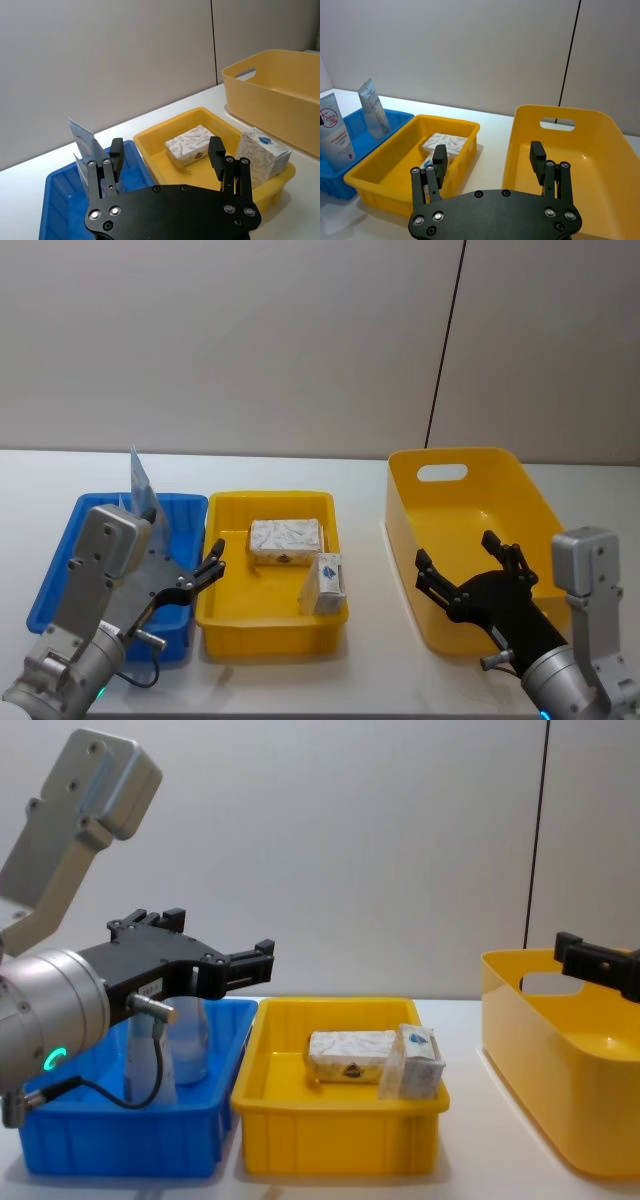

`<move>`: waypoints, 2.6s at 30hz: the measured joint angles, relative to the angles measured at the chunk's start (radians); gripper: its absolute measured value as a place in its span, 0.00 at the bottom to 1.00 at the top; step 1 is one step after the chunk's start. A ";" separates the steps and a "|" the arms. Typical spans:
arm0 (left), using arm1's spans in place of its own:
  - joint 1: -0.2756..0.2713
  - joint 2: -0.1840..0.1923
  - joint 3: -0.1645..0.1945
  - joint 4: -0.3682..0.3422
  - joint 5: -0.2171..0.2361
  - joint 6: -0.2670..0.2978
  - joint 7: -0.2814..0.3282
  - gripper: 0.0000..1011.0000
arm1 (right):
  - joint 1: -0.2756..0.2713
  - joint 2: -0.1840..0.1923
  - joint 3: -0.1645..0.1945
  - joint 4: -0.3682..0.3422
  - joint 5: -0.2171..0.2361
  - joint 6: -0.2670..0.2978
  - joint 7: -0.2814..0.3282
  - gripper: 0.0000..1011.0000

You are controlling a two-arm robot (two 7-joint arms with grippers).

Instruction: Bimanual collaborative sorting of washing and personal care products

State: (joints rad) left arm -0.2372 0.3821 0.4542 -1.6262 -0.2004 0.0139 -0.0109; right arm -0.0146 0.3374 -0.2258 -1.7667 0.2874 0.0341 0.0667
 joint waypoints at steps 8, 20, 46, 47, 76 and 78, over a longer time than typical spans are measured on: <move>0.000 0.000 0.000 0.000 0.000 0.000 0.000 0.99 | 0.000 0.000 0.000 0.000 0.000 0.000 0.000 0.99; 0.000 0.000 0.000 0.000 0.000 0.000 0.000 0.99 | 0.000 0.000 0.000 0.000 0.000 0.000 0.000 0.99; 0.000 0.000 0.000 0.000 0.000 0.000 0.000 0.99 | 0.069 -0.097 -0.081 0.044 -0.058 0.098 -0.057 0.99; 0.000 0.000 0.000 0.000 0.000 0.000 0.000 0.99 | 0.072 -0.102 -0.084 0.047 -0.061 0.106 -0.060 0.99; 0.000 0.000 0.000 0.000 0.000 0.000 0.000 0.99 | 0.269 -0.270 -0.133 0.276 -0.079 0.384 -0.117 0.99; 0.000 0.000 0.000 0.000 0.000 0.000 0.000 0.99 | 0.279 -0.276 -0.134 0.289 -0.080 0.389 -0.116 0.99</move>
State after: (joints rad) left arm -0.2372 0.3821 0.4542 -1.6262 -0.2003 0.0139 -0.0110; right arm 0.2648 0.0617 -0.3602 -1.4779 0.2072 0.4234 -0.0493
